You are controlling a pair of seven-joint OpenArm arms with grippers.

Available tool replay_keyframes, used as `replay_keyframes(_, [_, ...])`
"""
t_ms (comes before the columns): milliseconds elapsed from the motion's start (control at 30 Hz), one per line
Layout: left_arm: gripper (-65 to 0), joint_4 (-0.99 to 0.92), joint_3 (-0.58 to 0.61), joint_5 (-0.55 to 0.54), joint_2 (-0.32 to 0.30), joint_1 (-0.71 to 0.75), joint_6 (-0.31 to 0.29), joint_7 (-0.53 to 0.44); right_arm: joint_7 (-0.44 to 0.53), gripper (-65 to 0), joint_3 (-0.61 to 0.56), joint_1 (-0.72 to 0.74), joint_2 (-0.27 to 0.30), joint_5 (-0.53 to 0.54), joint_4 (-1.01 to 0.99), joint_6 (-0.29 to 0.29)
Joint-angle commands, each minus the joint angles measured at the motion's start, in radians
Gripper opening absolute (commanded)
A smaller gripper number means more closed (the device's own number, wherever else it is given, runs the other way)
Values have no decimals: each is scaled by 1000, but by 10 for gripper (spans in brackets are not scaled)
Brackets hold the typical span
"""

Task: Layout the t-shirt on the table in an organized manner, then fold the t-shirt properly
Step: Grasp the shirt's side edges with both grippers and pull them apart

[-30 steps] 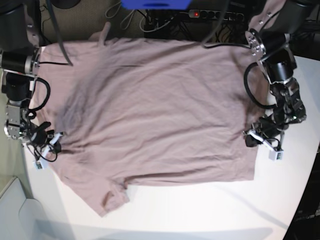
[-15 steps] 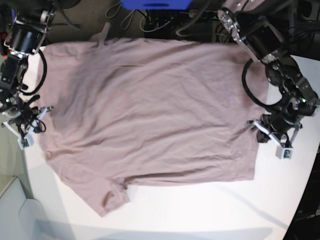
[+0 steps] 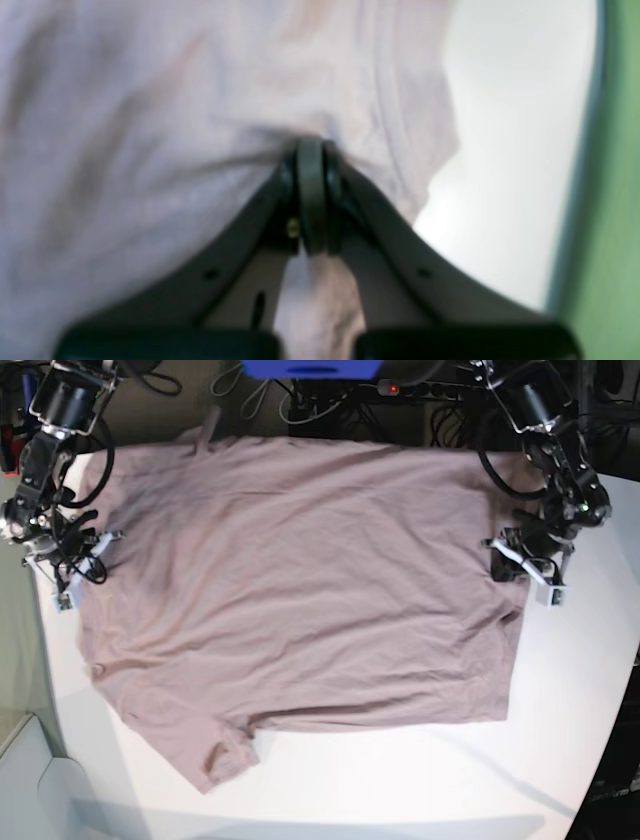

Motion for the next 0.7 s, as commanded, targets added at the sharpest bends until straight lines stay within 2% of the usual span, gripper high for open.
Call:
replay_keyframes(0, [-645,-35,8,37,-3,-9,6,30,4,-650,1,30,27,-13,-31,-1])
replay_keyframes(167, [-645,-197,9,44,-25,-80,6,-59,121,-650,-1,127,76,-13,-241,-1])
replay_keyframes(267, [-645,-291,9,44,-49,-158,6,-95,175,-650,-59,211,118,-13,-376,-1])
replay_keyframes(433, [-645,-449,12,44,-97,-293,6,-153,238,-650,-133,330,145,-14,-517,-1])
replay_keyframes(600, [-645,-582,143,44,-155,-410,6,-228,258,-650,-183,400,144,-14,-539,-1])
replay_keyframes(667, [-645,-587,166,43,-167,-437,6,-225,254,-650,-194,409,144,-14,-539,-1])
